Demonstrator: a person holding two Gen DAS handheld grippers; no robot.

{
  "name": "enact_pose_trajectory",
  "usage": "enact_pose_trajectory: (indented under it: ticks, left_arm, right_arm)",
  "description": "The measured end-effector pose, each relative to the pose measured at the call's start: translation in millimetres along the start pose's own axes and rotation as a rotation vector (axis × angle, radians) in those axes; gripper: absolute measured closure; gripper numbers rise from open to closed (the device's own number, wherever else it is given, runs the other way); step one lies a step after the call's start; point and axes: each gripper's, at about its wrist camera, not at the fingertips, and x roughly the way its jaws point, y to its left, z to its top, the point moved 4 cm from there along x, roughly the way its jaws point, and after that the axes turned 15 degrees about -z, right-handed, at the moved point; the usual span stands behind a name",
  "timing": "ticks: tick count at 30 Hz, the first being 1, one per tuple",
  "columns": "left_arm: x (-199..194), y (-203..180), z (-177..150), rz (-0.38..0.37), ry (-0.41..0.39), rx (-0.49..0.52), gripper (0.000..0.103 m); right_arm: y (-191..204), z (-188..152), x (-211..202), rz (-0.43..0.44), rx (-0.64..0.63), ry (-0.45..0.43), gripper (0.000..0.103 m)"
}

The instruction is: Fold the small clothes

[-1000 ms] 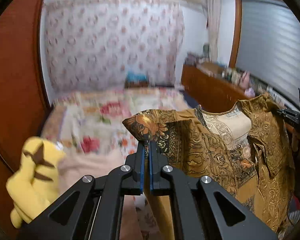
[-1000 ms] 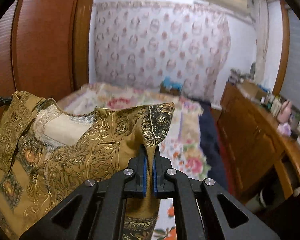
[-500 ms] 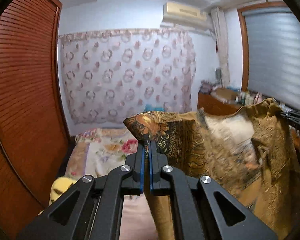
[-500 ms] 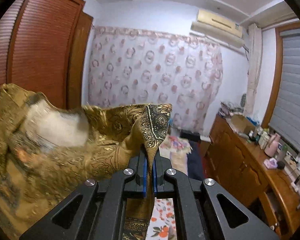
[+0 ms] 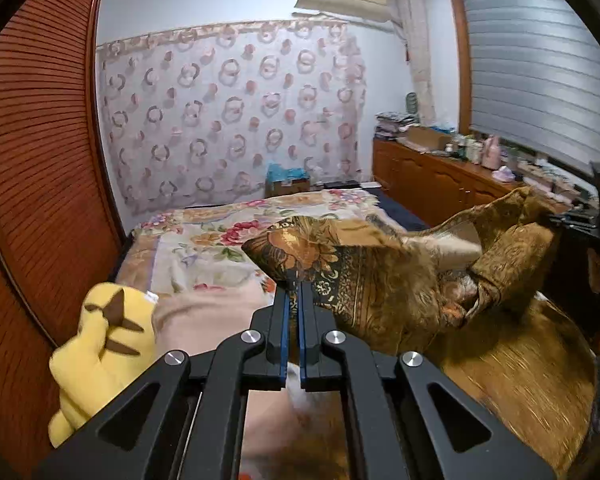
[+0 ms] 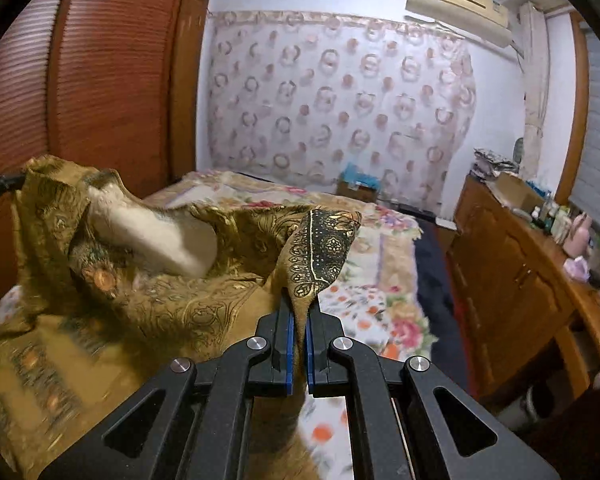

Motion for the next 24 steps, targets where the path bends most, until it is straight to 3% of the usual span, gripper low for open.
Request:
enact_pose_trajectory:
  ticks: [4,8,14,20,22,24]
  left_arm:
    - [-34.5,-15.8,-28.0,-0.018,-0.005,0.005,0.099]
    - [-59.9,-28.6,-63.7,-0.046,0.013,-0.016,0.099]
    - [-75.9,-42.4,-114.4,-0.045,0.073,-0.05,0.099]
    - [-74.4,-43.5,-153.0,-0.036,0.143,-0.097,0.095]
    - [-75.7,-42.2,-156.2,-0.031,0.15,-0.099,0.087]
    - [-81.4,-38.1,-157.5,-0.025,0.141,-0.108,0.067]
  right_arm:
    - [-30.2,-45.1,-45.0,0.064,0.074,0.006,0.099]
    - [-75.7,-62.1,-41.7,0.104,0.089,0.039,0.099]
    - [-76.0,-84.4,-84.5,0.13,0.044,0.129,0.099]
    - [-73.9,-93.8,-83.4,0.146,-0.028,0.241,0.099]
    - [-78.2,-90.6,-81.2,0.127,-0.036,0.25,0.089]
    - [-88.1,-77.9,-76.7,0.088,-0.036,0.248,0.067]
